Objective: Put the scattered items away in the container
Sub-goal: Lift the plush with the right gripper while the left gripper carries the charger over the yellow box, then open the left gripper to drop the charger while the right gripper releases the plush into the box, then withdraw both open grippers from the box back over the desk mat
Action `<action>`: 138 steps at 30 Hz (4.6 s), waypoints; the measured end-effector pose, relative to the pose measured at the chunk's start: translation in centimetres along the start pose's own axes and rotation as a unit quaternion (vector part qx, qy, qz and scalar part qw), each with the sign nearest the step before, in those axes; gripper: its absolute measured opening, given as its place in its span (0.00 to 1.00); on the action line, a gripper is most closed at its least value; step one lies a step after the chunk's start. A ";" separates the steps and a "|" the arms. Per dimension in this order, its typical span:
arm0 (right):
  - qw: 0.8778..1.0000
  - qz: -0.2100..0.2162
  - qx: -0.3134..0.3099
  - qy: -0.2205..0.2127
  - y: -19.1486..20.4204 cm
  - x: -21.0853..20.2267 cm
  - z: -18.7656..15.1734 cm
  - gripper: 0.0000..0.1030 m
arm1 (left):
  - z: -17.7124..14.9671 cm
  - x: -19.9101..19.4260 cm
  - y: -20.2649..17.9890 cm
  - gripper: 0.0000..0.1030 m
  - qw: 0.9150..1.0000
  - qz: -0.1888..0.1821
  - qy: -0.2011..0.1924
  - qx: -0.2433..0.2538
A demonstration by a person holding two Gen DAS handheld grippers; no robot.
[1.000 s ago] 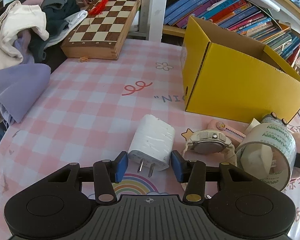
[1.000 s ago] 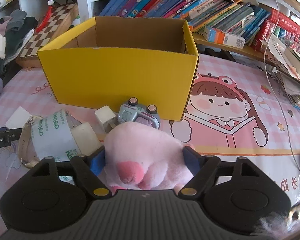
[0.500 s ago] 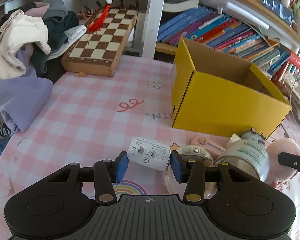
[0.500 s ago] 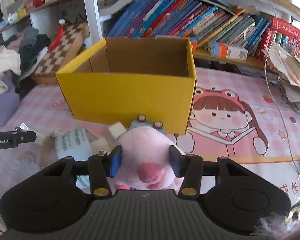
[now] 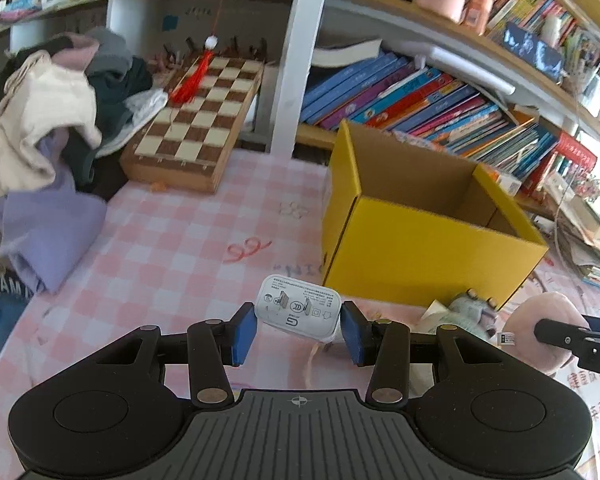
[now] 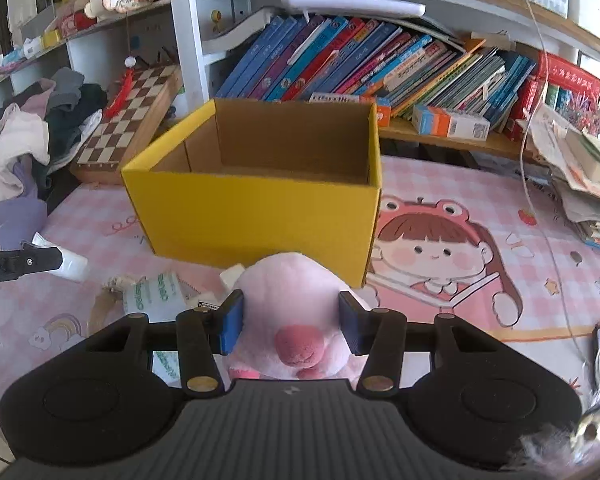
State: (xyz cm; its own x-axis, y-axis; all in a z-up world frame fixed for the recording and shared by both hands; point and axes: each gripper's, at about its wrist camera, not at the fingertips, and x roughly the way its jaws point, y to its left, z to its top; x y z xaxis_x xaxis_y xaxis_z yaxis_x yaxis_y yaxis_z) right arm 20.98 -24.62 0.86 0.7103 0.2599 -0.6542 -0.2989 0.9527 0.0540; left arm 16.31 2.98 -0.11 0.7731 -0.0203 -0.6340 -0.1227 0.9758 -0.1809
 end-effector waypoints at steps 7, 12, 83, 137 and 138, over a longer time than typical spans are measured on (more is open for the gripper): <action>1.000 0.012 -0.013 -0.012 -0.6 -1.1 2.3 0.46 | 2.6 -0.8 -1.9 0.43 0.999 -0.032 -0.019 0.032; 0.998 0.034 -0.044 -0.020 -0.7 -1.6 4.7 0.46 | 4.7 -1.2 -3.4 0.43 0.996 -0.055 -0.032 0.054; 0.975 0.070 -0.206 -0.046 -0.4 1.8 11.9 0.79 | 9.0 0.4 -9.4 0.98 0.969 -0.007 -0.077 0.234; 0.998 0.009 -0.039 0.051 5.7 -0.6 -5.8 0.89 | -6.9 -1.5 -3.2 0.98 0.985 -0.015 0.068 0.156; 0.998 0.011 -0.041 0.052 5.8 -0.5 -5.7 0.89 | -6.8 -1.4 -3.2 0.98 0.985 -0.014 0.069 0.154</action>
State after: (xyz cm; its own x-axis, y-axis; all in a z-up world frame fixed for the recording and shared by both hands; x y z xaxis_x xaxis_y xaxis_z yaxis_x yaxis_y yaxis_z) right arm 15.30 -20.13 -2.82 0.6351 0.2585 -0.7279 -0.3670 0.9302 0.0102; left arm 11.36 -1.58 -3.77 0.6786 -0.0578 -0.7322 0.1099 0.9937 0.0234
